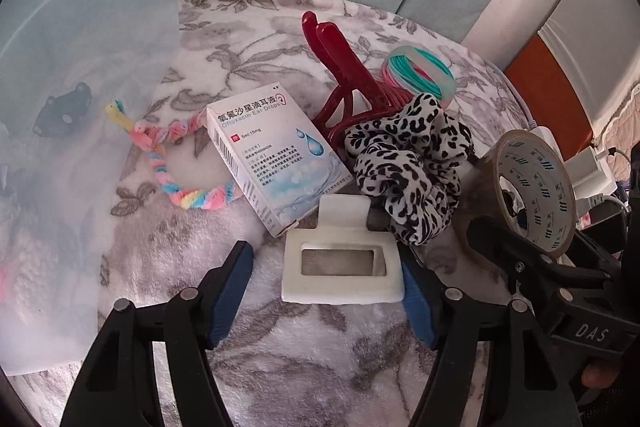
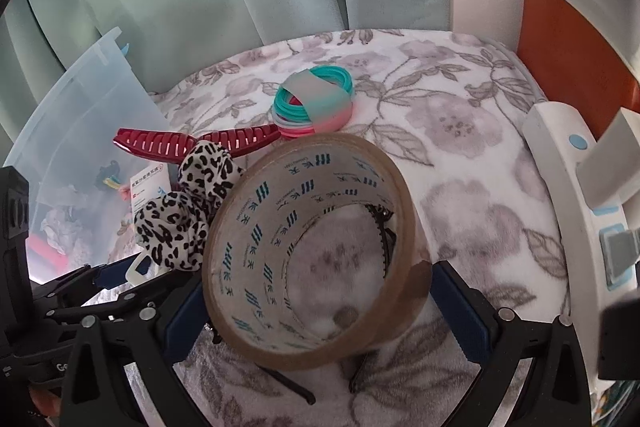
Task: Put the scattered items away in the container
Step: 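Grasp the brown packing tape roll with the right tool while the left tool reaches the white clip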
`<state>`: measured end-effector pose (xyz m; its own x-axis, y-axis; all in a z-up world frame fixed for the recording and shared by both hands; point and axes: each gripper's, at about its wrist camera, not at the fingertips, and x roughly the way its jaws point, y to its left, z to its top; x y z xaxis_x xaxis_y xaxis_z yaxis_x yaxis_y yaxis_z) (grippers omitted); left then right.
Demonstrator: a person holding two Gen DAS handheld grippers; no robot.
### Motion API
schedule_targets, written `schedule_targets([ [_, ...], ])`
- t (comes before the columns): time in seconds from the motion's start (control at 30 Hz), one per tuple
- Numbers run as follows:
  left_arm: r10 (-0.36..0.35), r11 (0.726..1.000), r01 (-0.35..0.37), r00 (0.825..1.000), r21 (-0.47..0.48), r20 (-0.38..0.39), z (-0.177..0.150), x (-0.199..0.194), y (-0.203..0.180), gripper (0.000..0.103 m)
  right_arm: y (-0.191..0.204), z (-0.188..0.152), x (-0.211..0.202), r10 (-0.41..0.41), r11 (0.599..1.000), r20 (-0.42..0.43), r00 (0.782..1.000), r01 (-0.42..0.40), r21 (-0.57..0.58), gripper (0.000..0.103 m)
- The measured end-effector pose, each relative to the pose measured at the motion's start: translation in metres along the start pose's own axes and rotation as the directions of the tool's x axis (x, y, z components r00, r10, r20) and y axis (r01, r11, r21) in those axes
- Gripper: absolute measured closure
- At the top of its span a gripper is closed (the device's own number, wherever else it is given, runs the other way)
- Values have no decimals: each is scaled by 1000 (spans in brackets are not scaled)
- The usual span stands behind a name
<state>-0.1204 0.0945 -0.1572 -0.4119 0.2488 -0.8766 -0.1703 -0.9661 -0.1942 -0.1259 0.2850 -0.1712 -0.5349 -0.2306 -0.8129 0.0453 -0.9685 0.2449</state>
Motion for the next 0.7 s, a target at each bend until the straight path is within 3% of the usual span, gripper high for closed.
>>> schedule_targets([
  [0.13, 25, 1000, -25, 1000, 4, 6, -1, -1, 1, 48, -1, 4, 0, 17, 1000, 1, 1000, -17, 19, 2],
  [0.7, -17, 999, 16, 1000, -31, -12, -11, -21, 4, 49, -7, -8, -43, 26, 995, 24, 999, -28, 92, 3],
])
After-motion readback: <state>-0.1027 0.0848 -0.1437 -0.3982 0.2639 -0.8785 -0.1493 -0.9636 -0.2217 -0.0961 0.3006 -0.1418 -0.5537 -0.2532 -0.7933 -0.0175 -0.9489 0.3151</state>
